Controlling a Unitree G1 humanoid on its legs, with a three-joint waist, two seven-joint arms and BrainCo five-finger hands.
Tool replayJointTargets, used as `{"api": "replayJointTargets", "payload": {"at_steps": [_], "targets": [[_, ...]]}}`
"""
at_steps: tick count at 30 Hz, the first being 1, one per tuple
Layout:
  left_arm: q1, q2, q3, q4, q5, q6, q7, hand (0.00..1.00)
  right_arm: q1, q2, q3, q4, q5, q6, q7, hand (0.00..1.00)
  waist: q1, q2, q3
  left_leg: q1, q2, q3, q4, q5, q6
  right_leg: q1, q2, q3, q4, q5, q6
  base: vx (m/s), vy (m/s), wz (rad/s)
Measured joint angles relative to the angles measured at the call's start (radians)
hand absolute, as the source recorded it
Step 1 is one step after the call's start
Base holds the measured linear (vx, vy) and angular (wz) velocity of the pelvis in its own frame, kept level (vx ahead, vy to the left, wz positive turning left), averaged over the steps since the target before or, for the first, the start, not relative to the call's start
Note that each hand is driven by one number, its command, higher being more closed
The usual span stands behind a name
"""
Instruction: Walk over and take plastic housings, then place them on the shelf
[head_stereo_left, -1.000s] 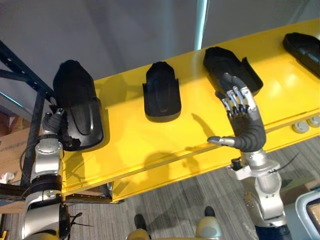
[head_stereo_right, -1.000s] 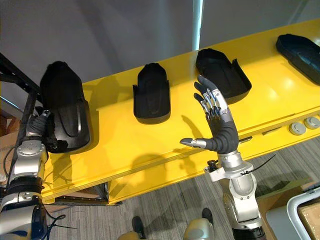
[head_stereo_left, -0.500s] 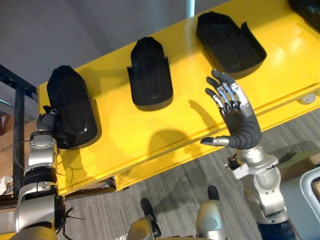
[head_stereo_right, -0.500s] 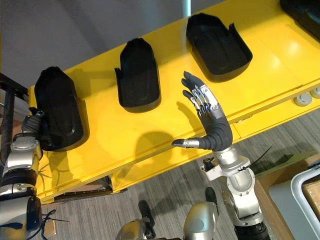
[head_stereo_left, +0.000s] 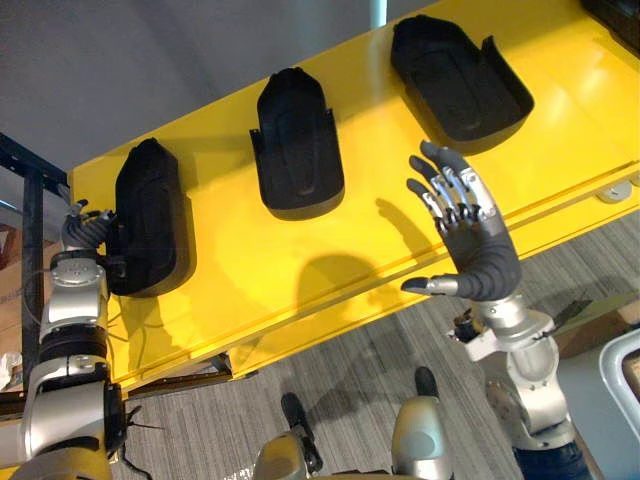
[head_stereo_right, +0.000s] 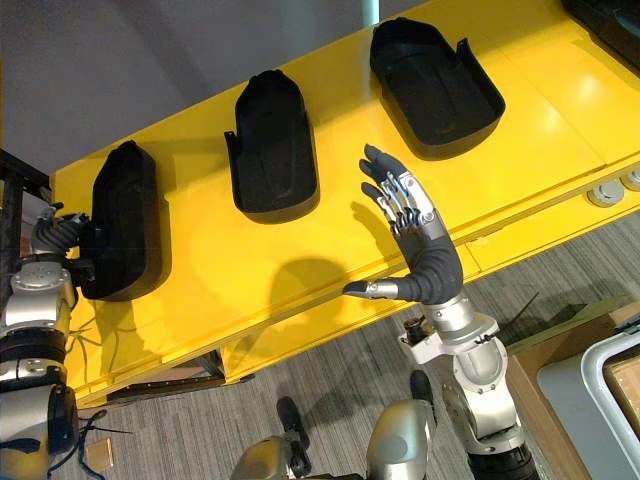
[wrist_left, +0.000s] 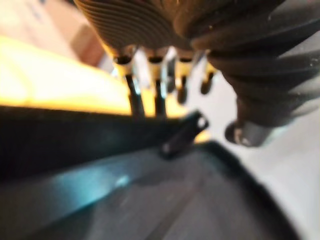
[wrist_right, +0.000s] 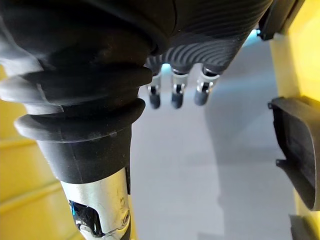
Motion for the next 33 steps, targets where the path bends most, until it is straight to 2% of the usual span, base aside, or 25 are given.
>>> {"api": "replayJointTargets", "payload": {"at_steps": [4,7,8,9,11,13,14,16,18,19,21,22,24,26,27,29,30,31,33], "targets": [[-0.031,0.009,-0.011,-0.001,0.014,-0.053,0.04,0.0,0.006,0.0,0.0,0.0,0.002,-0.023,0.016,0.0,-0.003,-0.002,-0.001,0.02,0.0,-0.002,-0.005,0.0,0.0,0.03,0.0,-0.008,-0.017,0.003,0.003,0.0,-0.002,0.01],[-0.043,0.021,-0.012,-0.022,0.048,-0.115,0.108,0.0,0.026,0.001,-0.001,0.0,0.002,-0.047,0.028,0.0,-0.007,-0.006,-0.006,0.037,0.001,-0.003,-0.006,0.0,-0.001,0.062,0.0,-0.016,-0.043,0.01,0.007,0.0,0.0,0.0],[-0.043,0.032,-0.012,-0.048,0.048,-0.158,0.145,0.0,0.032,0.001,0.0,0.0,0.002,-0.052,0.031,0.0,-0.008,-0.008,-0.012,0.035,0.002,-0.002,-0.006,0.0,-0.001,0.067,0.001,-0.018,-0.059,0.019,0.009,0.0,0.0,0.0],[-0.043,0.033,-0.013,-0.069,0.048,-0.18,0.165,0.0,0.038,0.001,0.0,0.0,0.002,-0.058,0.03,0.0,-0.006,-0.009,-0.018,0.033,0.002,-0.002,-0.006,0.0,-0.001,0.069,0.001,-0.018,-0.067,0.024,0.01,0.0,0.0,0.0],[-0.043,0.033,-0.043,-0.198,0.046,-0.264,0.215,0.0,0.055,0.014,0.001,0.002,-0.007,-0.073,0.026,0.0,0.002,-0.023,-0.057,0.034,0.003,-0.003,-0.007,0.0,-0.001,0.089,0.0,-0.027,-0.099,0.038,0.011,0.01,0.001,0.04],[-0.037,0.032,-0.067,-0.308,0.041,-0.312,0.222,0.0,0.07,0.026,0.01,0.003,-0.012,-0.093,0.006,0.0,0.002,-0.038,-0.096,0.034,0.005,-0.006,-0.007,0.0,-0.001,0.105,0.001,-0.04,-0.119,0.043,0.011,0.02,-0.006,0.12],[-0.011,0.023,-0.07,-0.461,0.029,-0.361,0.222,0.0,0.075,0.037,0.018,0.004,-0.029,-0.115,-0.016,0.0,0.003,-0.054,-0.134,0.036,0.005,-0.008,-0.007,0.0,-0.001,0.117,0.001,-0.045,-0.129,0.045,0.013,0.03,-0.01,0.1],[0.047,-0.009,-0.07,-0.639,0.004,-0.395,0.219,0.0,0.077,0.046,0.018,0.004,-0.047,-0.12,-0.037,0.0,0.004,-0.064,-0.175,0.039,0.005,-0.014,-0.007,0.0,-0.001,0.131,0.0,-0.054,-0.138,0.047,0.014,0.02,-0.01,0.13],[0.182,-0.14,-0.054,-0.886,-0.025,-0.443,0.199,0.0,0.076,0.053,0.02,0.005,-0.048,-0.123,-0.067,0.0,0.012,-0.061,-0.209,0.061,0.009,-0.038,-0.007,-0.001,-0.001,0.177,0.001,-0.093,-0.145,0.047,0.014,0.01,-0.016,0.27],[0.237,-0.183,-0.047,-0.947,-0.046,-0.451,0.19,0.0,0.075,0.058,0.021,0.005,-0.049,-0.122,-0.078,0.0,0.019,-0.059,-0.217,0.066,0.01,-0.04,-0.007,-0.001,-0.001,0.186,0.002,-0.099,-0.147,0.047,0.014,-0.03,-0.015,0.19],[0.464,-0.371,-0.051,-1.132,-0.083,-0.468,0.133,0.0,0.075,0.084,0.039,0.015,-0.062,-0.118,-0.122,0.0,0.044,-0.05,-0.238,0.068,0.013,-0.065,-0.008,-0.003,-0.004,0.222,0.005,-0.134,-0.163,0.046,0.015,-0.08,-0.021,0.34],[0.519,-0.412,-0.057,-1.163,-0.09,-0.468,0.114,0.0,0.075,0.089,0.04,0.019,-0.077,-0.115,-0.134,0.0,0.052,-0.049,-0.239,0.068,0.013,-0.072,-0.012,-0.004,-0.003,0.228,0.005,-0.145,-0.166,0.045,0.014,-0.15,-0.023,0.46],[0.693,-0.512,-0.101,-1.223,-0.091,-0.464,0.055,0.0,0.075,0.109,0.048,0.031,-0.088,-0.098,-0.162,0.0,0.094,-0.054,-0.256,0.045,0.013,-0.096,-0.014,-0.01,-0.006,0.239,0.004,-0.184,-0.183,0.035,0.011,-0.17,-0.018,0.45],[0.768,-0.53,-0.138,-1.247,-0.116,-0.452,0.031,0.0,0.072,0.134,0.058,0.034,-0.088,-0.096,-0.169,0.0,0.114,-0.084,-0.275,0.018,0.005,-0.094,-0.007,-0.015,-0.003,0.24,-0.016,-0.213,-0.203,0.037,0.009,-0.07,0.023,0.53],[0.817,-0.55,-0.172,-1.252,-0.153,-0.437,-0.005,0.0,0.056,0.144,0.06,0.044,-0.088,-0.095,-0.177,0.0,0.139,-0.097,-0.28,-0.003,-0.009,-0.092,0.064,-0.014,0.01,0.243,-0.024,-0.228,-0.208,0.039,0.006,0.0,0.07,0.45],[0.887,-0.579,-0.213,-1.25,-0.172,-0.4,-0.032,0.0,0.047,0.169,0.082,0.054,-0.091,-0.08,-0.197,0.0,0.146,-0.116,-0.302,-0.001,-0.028,-0.108,0.005,0.002,0.011,0.241,-0.029,-0.235,-0.207,0.041,0.005,0.0,0.047,0.39],[0.923,-0.595,-0.234,-1.245,-0.193,-0.365,-0.058,0.0,0.04,0.189,0.104,0.061,-0.097,-0.07,-0.209,0.0,0.149,-0.142,-0.308,-0.008,-0.031,-0.12,-0.014,0.016,0.015,0.238,-0.03,-0.251,-0.203,0.044,0.001,0.0,0.011,0.34],[0.955,-0.603,-0.258,-1.224,-0.2,-0.343,-0.07,0.0,0.027,0.197,0.12,0.081,-0.106,-0.057,-0.21,0.0,0.169,-0.154,-0.306,-0.01,-0.029,-0.124,-0.014,0.017,0.014,0.238,-0.028,-0.256,-0.196,0.044,0.001,0.01,0.003,0.26],[0.987,-0.604,-0.291,-1.18,-0.198,-0.311,-0.072,0.0,0.01,0.196,0.136,0.108,-0.119,-0.032,-0.218,0.0,0.173,-0.176,-0.319,-0.018,-0.029,-0.143,-0.014,0.027,0.014,0.239,-0.025,-0.267,-0.184,0.038,-0.009,0.03,-0.023,0.2]]}}
